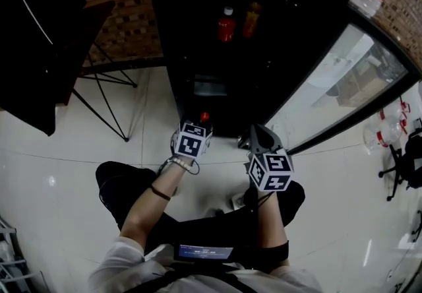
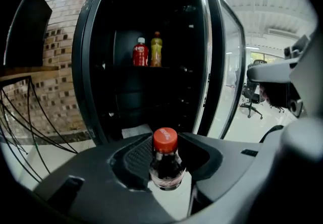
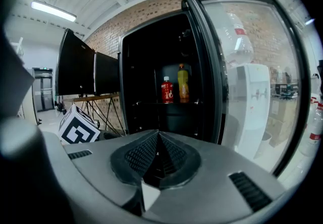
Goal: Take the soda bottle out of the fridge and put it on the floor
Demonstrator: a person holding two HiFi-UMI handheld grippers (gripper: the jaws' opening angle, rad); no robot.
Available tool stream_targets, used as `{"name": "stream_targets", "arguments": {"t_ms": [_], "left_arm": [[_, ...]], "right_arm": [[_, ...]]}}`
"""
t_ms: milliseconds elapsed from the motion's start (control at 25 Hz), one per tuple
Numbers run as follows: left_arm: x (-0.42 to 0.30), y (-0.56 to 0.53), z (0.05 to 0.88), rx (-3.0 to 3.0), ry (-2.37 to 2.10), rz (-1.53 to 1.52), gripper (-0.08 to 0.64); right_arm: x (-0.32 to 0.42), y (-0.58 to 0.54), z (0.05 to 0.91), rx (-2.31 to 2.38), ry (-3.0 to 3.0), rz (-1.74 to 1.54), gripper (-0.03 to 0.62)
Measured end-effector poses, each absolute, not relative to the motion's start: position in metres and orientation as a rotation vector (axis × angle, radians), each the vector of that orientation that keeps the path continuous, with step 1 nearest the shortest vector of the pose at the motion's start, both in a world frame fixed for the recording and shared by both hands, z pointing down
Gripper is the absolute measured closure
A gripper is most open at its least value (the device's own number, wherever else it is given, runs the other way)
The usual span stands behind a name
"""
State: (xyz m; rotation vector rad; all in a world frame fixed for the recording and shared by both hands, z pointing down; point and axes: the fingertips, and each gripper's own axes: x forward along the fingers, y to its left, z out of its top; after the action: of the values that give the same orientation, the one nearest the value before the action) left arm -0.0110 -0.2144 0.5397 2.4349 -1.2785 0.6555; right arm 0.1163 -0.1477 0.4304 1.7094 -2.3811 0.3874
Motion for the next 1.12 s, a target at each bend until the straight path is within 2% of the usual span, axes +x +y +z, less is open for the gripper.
{"name": "stream_targets", "arguments": {"t_ms": [200,600,1120], "left_arm": [[-0.016,-0.208,0.628,2.322,-1.228,0.785,0.411],[-0.029,-0.187,0.797,2.095,-1.150,0.962,0.411],[-0.032,-0.162,0.923,1.974,-1.060,1.182,0.411]], "right_arm": [[0.114,-0.154,0.459,1.650,-2.321,0.460,0.575],[0.121,-0.159,0.464,1.648,-2.301,0.463,0.575],[0.131,-0.165,0.479,1.643,-2.258,0.471,0.575]]}}
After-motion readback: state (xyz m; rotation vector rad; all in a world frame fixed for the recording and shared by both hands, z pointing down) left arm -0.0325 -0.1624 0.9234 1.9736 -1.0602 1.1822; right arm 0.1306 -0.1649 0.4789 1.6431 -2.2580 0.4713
